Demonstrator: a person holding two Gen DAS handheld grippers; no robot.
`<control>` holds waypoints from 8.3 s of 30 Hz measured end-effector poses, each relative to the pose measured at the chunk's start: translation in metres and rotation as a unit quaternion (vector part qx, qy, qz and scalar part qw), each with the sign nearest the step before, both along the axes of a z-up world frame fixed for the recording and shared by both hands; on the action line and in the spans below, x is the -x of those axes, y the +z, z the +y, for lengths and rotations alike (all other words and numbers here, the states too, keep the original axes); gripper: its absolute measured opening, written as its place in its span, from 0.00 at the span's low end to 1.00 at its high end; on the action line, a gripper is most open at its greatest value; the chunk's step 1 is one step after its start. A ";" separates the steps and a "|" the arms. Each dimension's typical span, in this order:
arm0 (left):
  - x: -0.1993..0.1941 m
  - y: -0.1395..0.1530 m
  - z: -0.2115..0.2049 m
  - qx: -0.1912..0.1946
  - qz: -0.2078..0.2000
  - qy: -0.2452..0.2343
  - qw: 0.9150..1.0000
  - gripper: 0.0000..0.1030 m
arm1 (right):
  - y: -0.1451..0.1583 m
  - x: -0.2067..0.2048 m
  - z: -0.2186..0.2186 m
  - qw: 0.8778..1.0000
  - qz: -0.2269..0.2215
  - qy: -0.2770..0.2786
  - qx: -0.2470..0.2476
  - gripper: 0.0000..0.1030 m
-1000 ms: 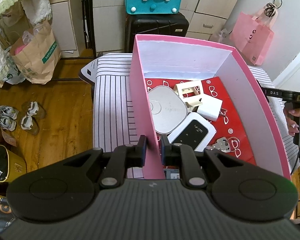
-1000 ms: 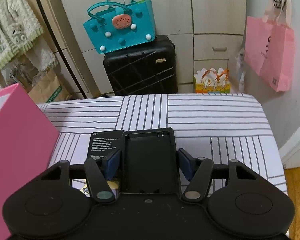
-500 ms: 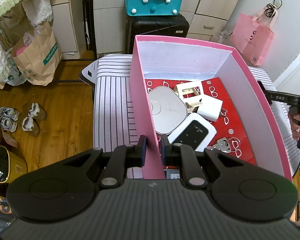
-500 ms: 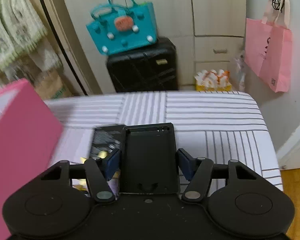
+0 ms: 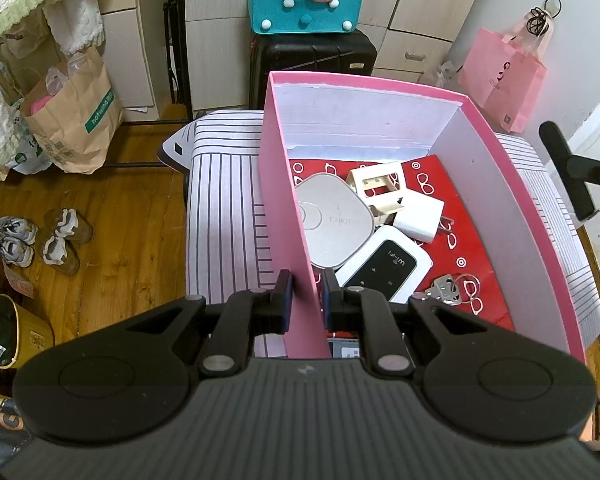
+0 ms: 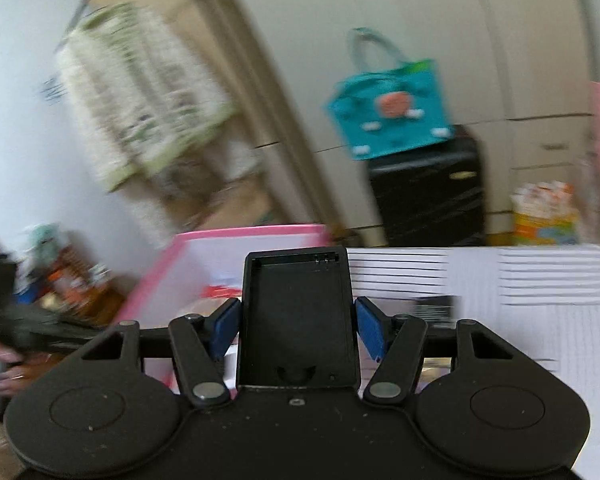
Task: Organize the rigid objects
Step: 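Carry the black charger case into the pink box and release it, then move the right gripper to the second silver keys and grasp them, then carry the silver keys into the pink box and open the right gripper, then move the right gripper to the purple starfish and grasp it, then carry the purple starfish into the pink box and release it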
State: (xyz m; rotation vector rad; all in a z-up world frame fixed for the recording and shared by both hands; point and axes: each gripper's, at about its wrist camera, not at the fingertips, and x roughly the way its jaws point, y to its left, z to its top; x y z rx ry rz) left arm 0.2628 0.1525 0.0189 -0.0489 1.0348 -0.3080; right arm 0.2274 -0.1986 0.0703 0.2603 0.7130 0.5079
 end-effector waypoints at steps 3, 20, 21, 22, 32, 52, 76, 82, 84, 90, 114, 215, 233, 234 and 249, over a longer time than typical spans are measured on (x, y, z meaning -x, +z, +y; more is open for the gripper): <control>0.000 0.000 0.000 0.001 0.000 0.001 1.000 0.13 | 0.009 -0.004 0.037 0.999 0.015 0.051 0.003 0.65; 0.003 -0.003 0.001 0.005 -0.005 -0.003 1.000 0.13 | -0.045 -0.056 0.177 0.968 0.087 0.161 0.169 0.65; 0.002 -0.003 0.001 0.005 -0.005 -0.003 1.000 0.13 | -0.046 -0.057 0.180 0.967 0.085 0.164 0.173 0.65; 0.003 -0.003 0.001 0.005 -0.005 -0.004 1.000 0.13 | -0.048 -0.057 0.181 0.966 0.082 0.166 0.181 0.65; 0.003 -0.002 0.000 0.004 -0.006 -0.002 1.000 0.14 | -0.023 -0.048 0.151 0.981 0.046 0.112 0.149 0.68; 0.007 -0.003 -0.003 -0.003 -0.009 0.010 1.000 0.13 | -0.043 0.047 -0.032 0.992 -0.023 -0.064 0.105 0.71; 0.014 0.000 -0.013 -0.033 -0.009 0.015 0.999 0.13 | -0.124 0.075 -0.015 0.983 -0.033 -0.038 0.175 0.51; 0.016 0.001 -0.013 -0.032 -0.009 0.015 0.999 0.13 | -0.117 0.069 -0.023 0.984 -0.028 -0.058 0.164 0.04; 0.016 0.000 -0.014 -0.033 -0.009 0.015 0.999 0.13 | -0.113 0.067 -0.029 0.987 -0.018 -0.063 0.144 0.04; 0.017 0.000 -0.013 -0.034 -0.010 0.012 0.999 0.13 | -0.105 0.063 -0.041 0.992 -0.002 -0.077 0.103 0.04; 0.028 0.003 -0.013 -0.052 -0.023 -0.007 0.998 0.10 | 0.038 0.061 0.022 0.994 -0.088 0.055 0.023 0.04; 0.031 0.008 -0.028 -0.095 -0.012 -0.042 0.994 0.12 | -0.115 0.011 -0.035 0.979 0.022 -0.039 0.198 0.63; 0.030 0.008 -0.029 -0.091 -0.011 -0.041 0.995 0.12 | -0.114 0.024 -0.029 0.977 -0.010 -0.105 0.185 0.39; 0.030 0.008 -0.029 -0.091 -0.011 -0.042 0.995 0.12 | -0.111 0.025 -0.030 0.977 -0.014 -0.107 0.183 0.37; 0.031 0.005 -0.027 -0.090 -0.013 -0.045 0.995 0.12 | -0.093 0.027 -0.047 0.986 0.032 -0.104 0.123 0.36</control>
